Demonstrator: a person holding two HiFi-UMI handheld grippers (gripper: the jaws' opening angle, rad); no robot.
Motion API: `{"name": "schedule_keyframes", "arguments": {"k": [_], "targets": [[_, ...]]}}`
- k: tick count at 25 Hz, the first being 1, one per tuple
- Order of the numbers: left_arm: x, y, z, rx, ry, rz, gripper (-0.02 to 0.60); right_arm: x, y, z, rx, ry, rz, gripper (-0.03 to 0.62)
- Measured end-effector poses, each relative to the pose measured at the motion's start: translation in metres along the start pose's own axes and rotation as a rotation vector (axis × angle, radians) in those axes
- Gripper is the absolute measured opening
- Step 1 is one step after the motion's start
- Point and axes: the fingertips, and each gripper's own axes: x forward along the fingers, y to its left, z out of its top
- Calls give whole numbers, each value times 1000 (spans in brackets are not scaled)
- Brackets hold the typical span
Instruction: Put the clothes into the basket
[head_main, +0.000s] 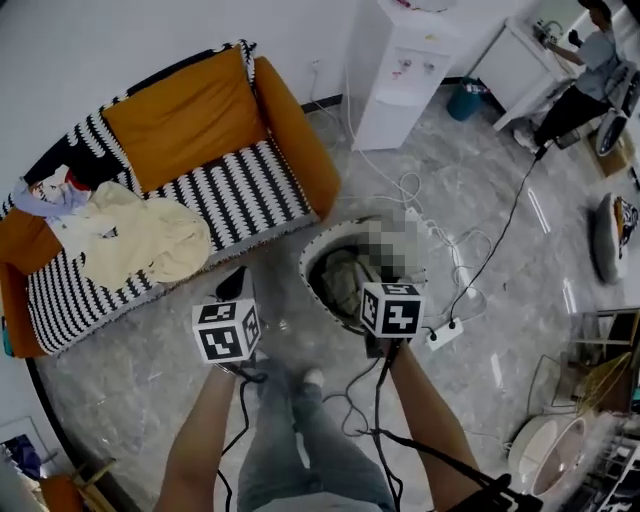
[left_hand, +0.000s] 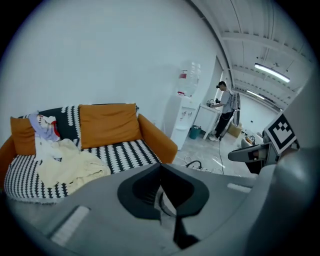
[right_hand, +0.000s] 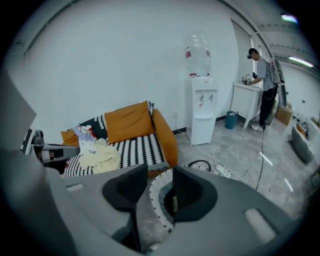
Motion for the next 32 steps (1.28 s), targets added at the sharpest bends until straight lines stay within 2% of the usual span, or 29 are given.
{"name": "schedule_keyframes", "arguments": {"k": [6,11,16,19,23,32], "targets": [[-50,71,12,-46,-62,103,6,12,93,22,-111,13,118,160],[-93,132,9,-154,-119,203,6,30,183,47,-227,11,230,160],[-128,203,-5,-223,-128,300,6,44,276,64,-348,25,332,160],[-143,247,-17,-290,-134,359,6,58,322,67,-410,46,372,160],[-159,291,-36,-364,-133,405,6,79,368,63,-459,87,399,160],[-173,363,-61,-436,-104,465,6,121,444,40,-497,175,465,160]]}}
